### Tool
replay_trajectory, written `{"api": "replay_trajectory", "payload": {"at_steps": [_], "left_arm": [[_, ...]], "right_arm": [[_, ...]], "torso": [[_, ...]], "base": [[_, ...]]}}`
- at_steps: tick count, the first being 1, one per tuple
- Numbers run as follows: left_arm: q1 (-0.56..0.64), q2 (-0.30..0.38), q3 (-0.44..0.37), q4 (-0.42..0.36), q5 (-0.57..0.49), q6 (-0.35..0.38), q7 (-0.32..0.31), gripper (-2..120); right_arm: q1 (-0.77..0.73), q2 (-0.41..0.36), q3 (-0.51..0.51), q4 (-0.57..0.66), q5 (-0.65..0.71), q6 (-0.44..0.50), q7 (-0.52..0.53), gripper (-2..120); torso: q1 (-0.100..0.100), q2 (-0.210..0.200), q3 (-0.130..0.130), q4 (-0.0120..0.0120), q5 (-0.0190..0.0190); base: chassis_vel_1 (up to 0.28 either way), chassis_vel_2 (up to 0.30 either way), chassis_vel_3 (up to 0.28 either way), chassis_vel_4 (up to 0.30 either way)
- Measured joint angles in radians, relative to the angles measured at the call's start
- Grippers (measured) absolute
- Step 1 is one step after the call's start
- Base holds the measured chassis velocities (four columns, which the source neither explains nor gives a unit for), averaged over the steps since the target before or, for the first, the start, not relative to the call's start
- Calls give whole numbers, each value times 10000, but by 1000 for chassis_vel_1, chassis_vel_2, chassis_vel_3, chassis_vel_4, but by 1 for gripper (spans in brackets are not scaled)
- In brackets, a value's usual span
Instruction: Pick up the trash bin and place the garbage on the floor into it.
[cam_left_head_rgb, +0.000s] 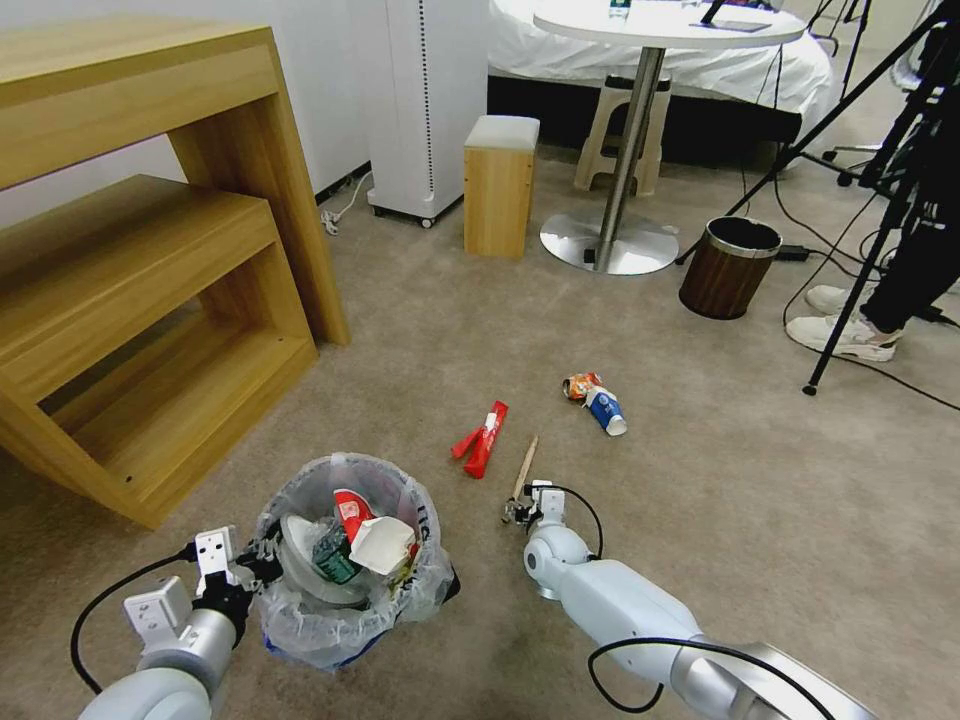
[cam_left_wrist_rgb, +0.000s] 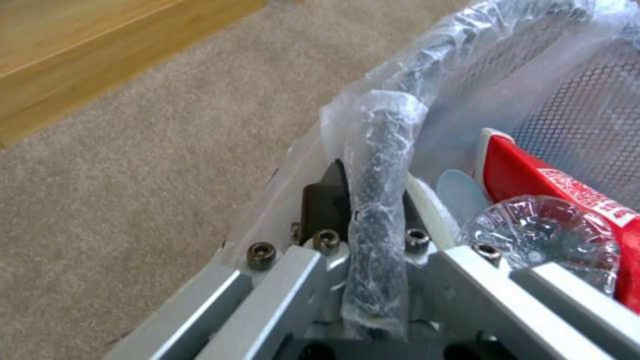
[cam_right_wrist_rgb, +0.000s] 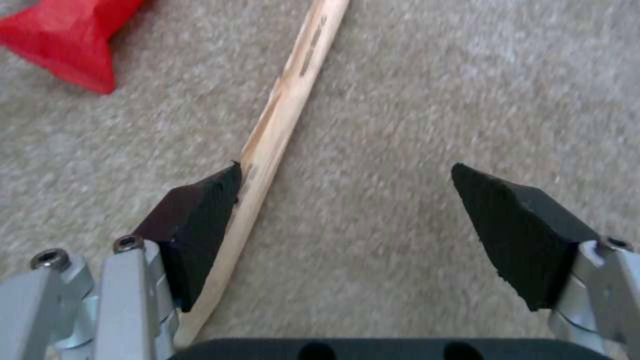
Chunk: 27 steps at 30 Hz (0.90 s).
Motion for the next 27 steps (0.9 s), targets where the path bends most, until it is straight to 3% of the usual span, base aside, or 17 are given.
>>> {"api": "replay_trajectory", "payload": {"at_steps": [11,14,18,24,27], "left_arm": [[-42,-8,22,-2,7,-38,18,1],[-19,-1,14,-56,-15,-42,17,1],[8,-1,14,-104,-23,-48,23,1],[61,-16,16,-176,-29,-60,46,1],[68,-30,22,-180,-27,-71,60,1]], "right_arm": [[105,45,-9,86,-72,-31,-148,79],[122,134,-84,-153,-233,-40,-136,67],[165,194,-127,-291,-311,-32,-196,63],[266,301,-263,-595,-586,108,-433,43],[270,321,-309,-638,-685,167,-481,39]], "torso": [[0,0,-1,-1,0],[0,0,0,-2,0],[-1,0,-1,0,1],[-1,0,-1,0,0],[-1,0,0,0,0]], "base": [[0,0,0,0],[0,0,0,0],[0,0,0,0],[0,0,0,0],[0,0,0,0]]}}
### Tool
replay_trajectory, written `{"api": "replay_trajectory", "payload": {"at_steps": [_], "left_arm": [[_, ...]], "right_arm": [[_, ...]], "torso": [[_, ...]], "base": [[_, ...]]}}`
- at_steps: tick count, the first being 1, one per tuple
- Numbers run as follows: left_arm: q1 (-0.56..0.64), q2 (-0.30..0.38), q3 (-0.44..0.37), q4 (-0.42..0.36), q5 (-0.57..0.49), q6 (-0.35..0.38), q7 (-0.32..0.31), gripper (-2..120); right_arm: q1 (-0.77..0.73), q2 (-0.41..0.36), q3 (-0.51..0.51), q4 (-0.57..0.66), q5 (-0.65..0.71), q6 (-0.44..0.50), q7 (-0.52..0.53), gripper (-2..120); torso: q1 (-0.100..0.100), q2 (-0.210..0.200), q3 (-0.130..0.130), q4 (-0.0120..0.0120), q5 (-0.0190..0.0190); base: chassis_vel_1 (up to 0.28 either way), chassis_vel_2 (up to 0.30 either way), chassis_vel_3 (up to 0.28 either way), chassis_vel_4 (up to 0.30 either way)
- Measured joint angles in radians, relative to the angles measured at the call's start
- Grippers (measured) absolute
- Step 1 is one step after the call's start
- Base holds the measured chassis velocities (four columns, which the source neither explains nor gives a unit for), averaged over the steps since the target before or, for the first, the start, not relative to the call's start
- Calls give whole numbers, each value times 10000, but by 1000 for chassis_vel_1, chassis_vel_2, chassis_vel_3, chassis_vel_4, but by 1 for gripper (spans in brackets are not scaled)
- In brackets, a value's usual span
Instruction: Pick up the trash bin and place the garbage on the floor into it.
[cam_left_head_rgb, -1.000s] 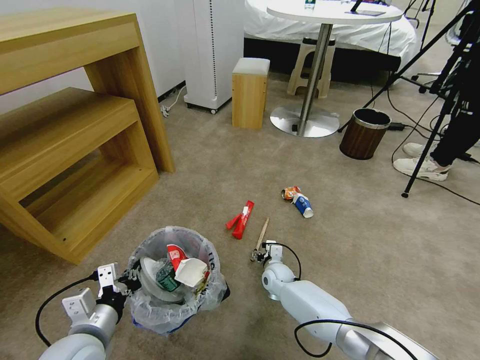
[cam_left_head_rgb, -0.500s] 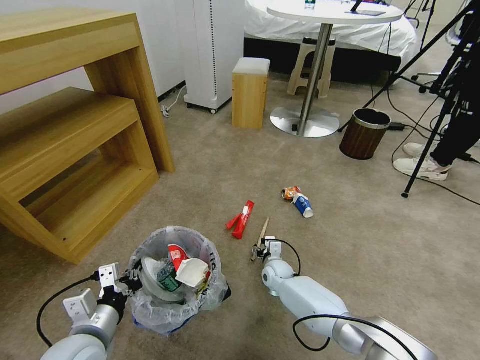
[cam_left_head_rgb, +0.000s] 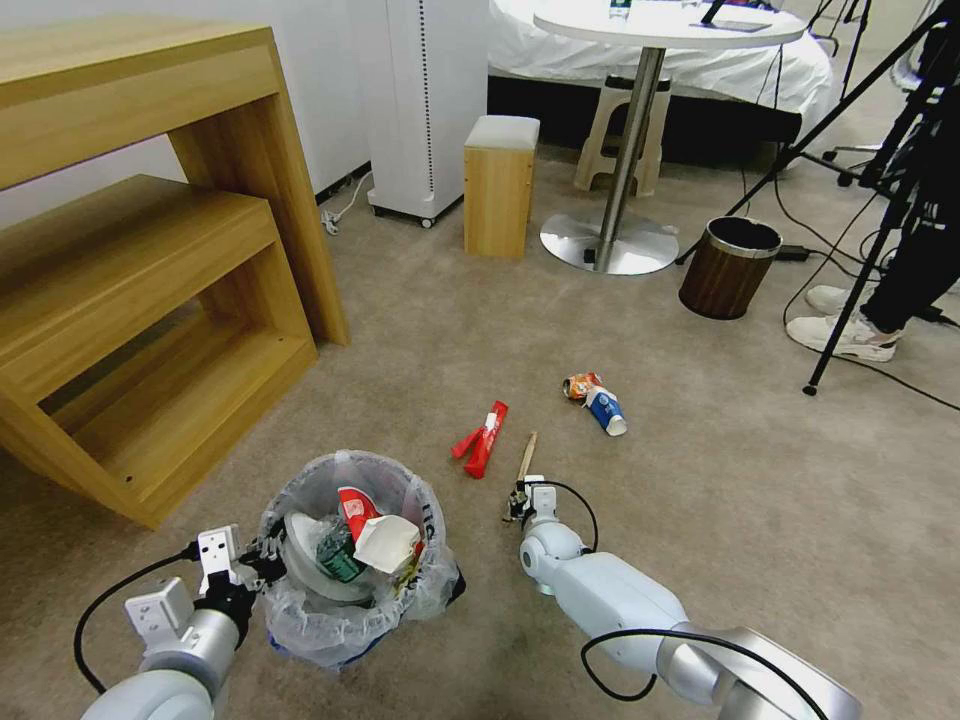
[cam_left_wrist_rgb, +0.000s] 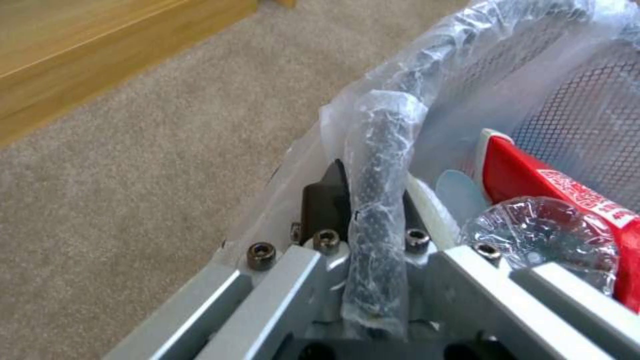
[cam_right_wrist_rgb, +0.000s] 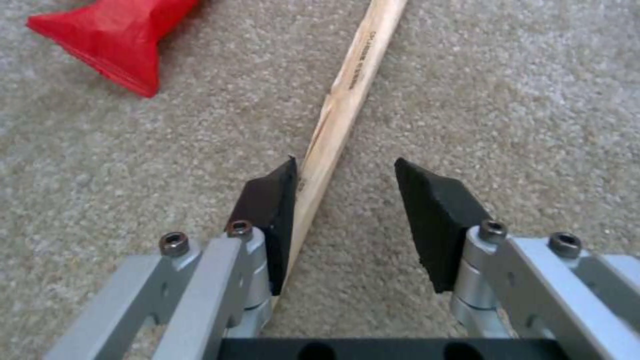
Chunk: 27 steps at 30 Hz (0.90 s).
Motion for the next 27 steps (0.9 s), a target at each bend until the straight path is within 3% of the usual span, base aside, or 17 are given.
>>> {"api": "replay_trajectory", "payload": {"at_steps": [9,14,19,27], "left_arm": [[-34,-26,56,-12,4,-71,42,1],[-19,-36,73,-39,6,-76,46,1],[-41,-64,115,-41,18,-88,56,1],[-15,-82,119,-39,51,-120,87,1]], "right_arm": [[-145,-82,-10,51,-401,189,-32,30],[-252,-238,-43,85,-586,302,-147,10],[-373,-409,-130,169,-729,418,-167,0],[-508,-532,-186,277,-943,463,-183,0]], "torso": [[0,0,0,0,0],[0,0,-1,1,1],[0,0,0,-3,0],[0,0,0,0,0]], "base": [[0,0,0,0],[0,0,0,0],[0,0,0,0],[0,0,0,0]]}}
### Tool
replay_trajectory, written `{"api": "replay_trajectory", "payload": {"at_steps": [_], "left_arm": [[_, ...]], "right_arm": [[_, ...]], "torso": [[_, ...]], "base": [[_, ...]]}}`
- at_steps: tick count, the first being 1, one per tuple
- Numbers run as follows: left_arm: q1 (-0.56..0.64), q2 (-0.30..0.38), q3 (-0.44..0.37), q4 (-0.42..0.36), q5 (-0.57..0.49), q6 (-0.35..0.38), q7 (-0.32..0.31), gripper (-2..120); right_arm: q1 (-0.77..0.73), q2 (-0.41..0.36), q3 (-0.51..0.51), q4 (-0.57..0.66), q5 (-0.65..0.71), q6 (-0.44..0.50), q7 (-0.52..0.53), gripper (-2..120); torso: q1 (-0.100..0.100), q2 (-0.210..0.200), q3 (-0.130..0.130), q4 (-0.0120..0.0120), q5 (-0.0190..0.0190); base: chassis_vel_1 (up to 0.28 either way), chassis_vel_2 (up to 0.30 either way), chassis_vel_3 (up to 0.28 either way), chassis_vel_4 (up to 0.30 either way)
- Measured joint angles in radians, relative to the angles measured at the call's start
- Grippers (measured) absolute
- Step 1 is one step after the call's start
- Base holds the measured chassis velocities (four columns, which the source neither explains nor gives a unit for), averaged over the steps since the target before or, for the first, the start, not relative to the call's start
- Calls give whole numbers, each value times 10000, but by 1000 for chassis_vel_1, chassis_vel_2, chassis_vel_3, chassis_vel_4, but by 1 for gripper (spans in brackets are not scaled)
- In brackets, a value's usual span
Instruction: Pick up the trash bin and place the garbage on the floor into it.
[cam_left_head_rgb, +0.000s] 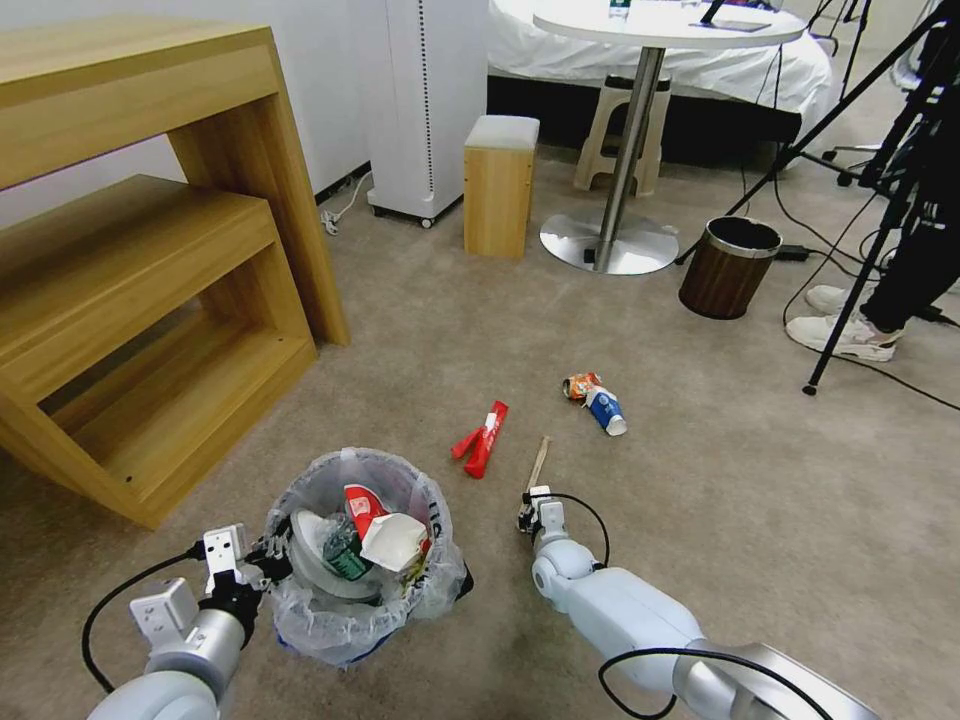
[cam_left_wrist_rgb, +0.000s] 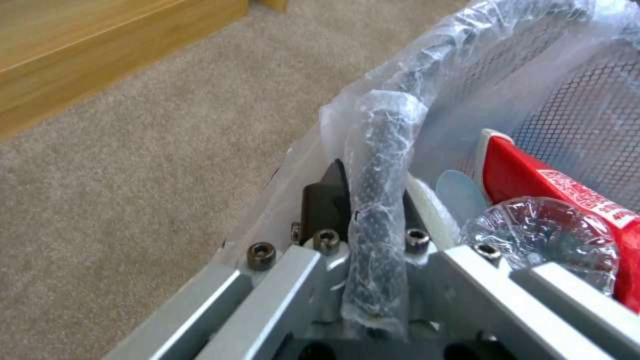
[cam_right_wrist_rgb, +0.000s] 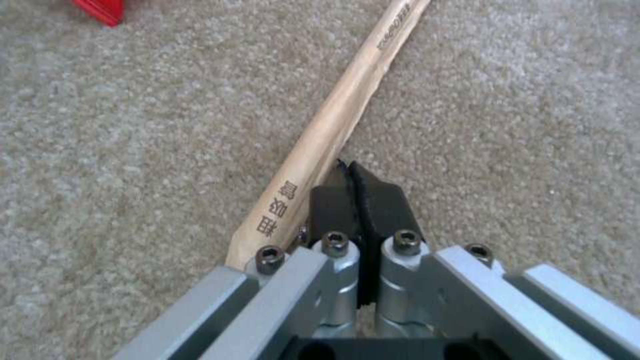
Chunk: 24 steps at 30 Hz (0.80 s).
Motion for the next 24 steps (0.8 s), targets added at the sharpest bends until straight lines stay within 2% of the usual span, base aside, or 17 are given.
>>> {"api": "replay_trajectory", "payload": {"at_steps": [6,7,9,12,13,15,17,19,20,24], "left_arm": [[1,-15,0,69,41,-15,13,1],[1,-16,0,77,46,-25,21,1],[1,-16,-2,77,46,-28,23,1],[-37,15,-44,77,18,-29,15,1],[-37,15,-44,77,18,-29,15,1],[-58,39,-62,92,-5,-29,-1,1],[-66,44,-64,106,-11,-29,-6,1],[-83,48,-66,145,-17,-29,-8,1],[-83,48,-66,145,-17,-29,-8,1],[-104,53,-71,238,-23,-30,-9,1]], "right_arm": [[-3,-24,-20,75,-243,50,22,2],[-3,-33,-24,102,-253,64,2,9],[-3,-37,-31,119,-255,72,-1,12],[3,-51,-64,197,-274,134,-30,26],[3,-51,-64,197,-274,134,-30,26],[4,-48,-85,233,-307,159,-60,39],[4,-40,-86,240,-317,169,-76,41],[4,-22,-93,241,-325,193,-105,52],[4,-22,-93,241,-325,193,-105,52],[37,16,-61,223,-301,238,-139,72]], "torso": [[0,0,0,1,-1],[0,0,0,1,0],[0,0,0,0,0],[0,0,0,1,0],[0,0,0,1,0],[0,0,0,0,0],[0,0,0,1,0],[0,0,0,1,0],[0,0,0,1,0],[0,0,0,0,0]], "base": [[0,0,0,0],[0,0,0,0],[0,0,0,0],[0,0,0,0],[0,0,0,0],[0,0,0,0],[0,0,0,0],[0,0,0,0],[0,0,0,0],[0,0,0,0]]}}
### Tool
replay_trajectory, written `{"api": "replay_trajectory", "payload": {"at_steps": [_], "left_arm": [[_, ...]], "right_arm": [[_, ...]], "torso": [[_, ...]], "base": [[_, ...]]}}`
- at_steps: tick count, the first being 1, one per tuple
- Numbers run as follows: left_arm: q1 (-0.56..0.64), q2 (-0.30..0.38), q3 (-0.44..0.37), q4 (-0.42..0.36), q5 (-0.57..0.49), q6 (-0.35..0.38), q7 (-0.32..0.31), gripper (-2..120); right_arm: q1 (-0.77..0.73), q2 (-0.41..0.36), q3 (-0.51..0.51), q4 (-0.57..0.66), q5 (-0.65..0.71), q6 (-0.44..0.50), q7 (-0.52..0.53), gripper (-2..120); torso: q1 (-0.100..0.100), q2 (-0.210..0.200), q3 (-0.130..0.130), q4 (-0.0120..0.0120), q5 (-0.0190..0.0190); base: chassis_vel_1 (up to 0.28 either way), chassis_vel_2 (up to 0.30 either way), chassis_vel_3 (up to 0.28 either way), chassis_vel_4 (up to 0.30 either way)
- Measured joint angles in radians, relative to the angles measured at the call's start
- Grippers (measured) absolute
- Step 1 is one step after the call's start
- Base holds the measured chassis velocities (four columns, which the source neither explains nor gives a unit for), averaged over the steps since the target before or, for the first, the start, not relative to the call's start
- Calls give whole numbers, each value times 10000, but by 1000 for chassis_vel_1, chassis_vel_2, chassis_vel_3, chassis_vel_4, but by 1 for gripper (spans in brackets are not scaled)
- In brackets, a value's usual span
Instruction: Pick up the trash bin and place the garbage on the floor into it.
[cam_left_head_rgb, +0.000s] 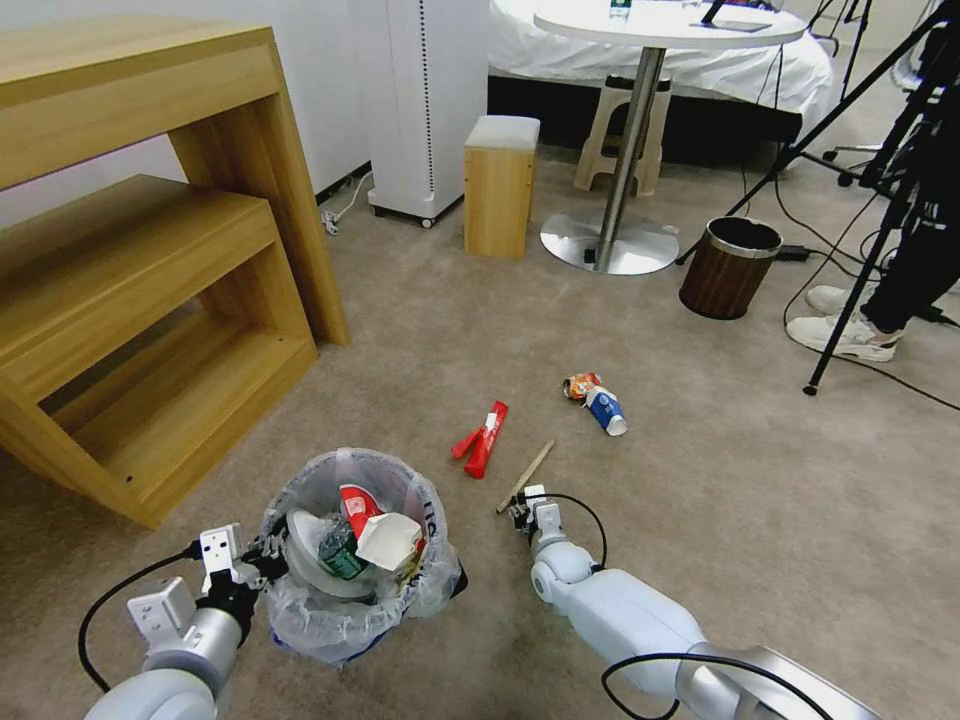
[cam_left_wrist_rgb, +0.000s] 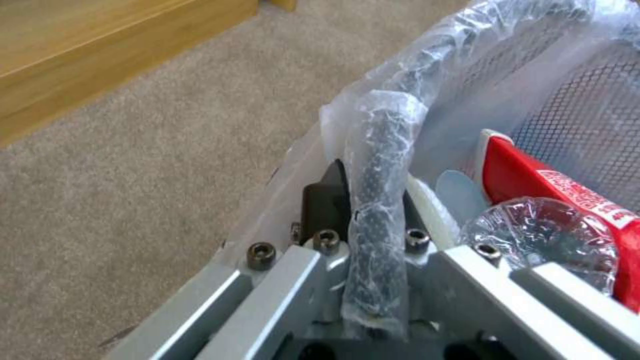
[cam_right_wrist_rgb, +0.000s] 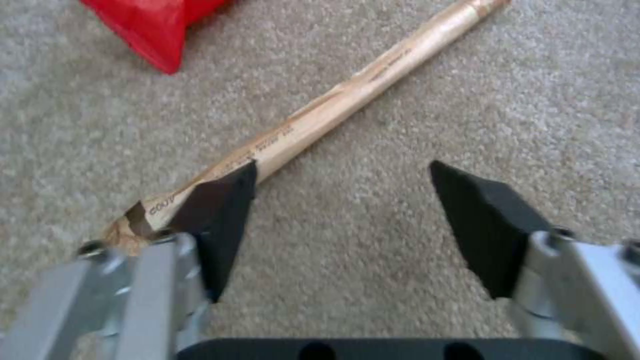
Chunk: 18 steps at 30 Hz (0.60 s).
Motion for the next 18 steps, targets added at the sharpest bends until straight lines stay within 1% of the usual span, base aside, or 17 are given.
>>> {"api": "replay_trajectory", "payload": {"at_steps": [1,2,4,6,7,8,18], "left_arm": [[0,0,0,0,0,0,0,1],[0,0,0,9,0,-2,0,1],[7,0,-1,14,-2,-6,2,1],[7,1,-1,14,-5,-6,2,1],[7,12,-1,14,-13,-6,3,1],[6,17,-1,14,-15,-7,4,1],[104,-11,13,18,22,-68,43,1]], "right_arm": [[0,0,0,0,0,0,0,72],[26,24,25,-40,41,0,0,76],[123,84,62,-223,65,32,1,86],[136,93,75,-244,75,36,0,89],[217,164,186,-343,186,52,0,96],[266,208,235,-393,234,52,0,98],[540,496,412,-820,256,4,5,98]], "torso": [[0,0,0,0,0],[0,-1,0,1,0],[0,0,0,0,0],[0,0,0,0,-1],[0,0,0,-1,0],[0,0,0,0,0],[0,0,0,2,-1]], "base": [[0,0,0,0],[0,0,0,0],[0,0,0,0],[0,0,0,0],[0,0,0,0],[0,0,0,0],[0,0,0,0]]}}
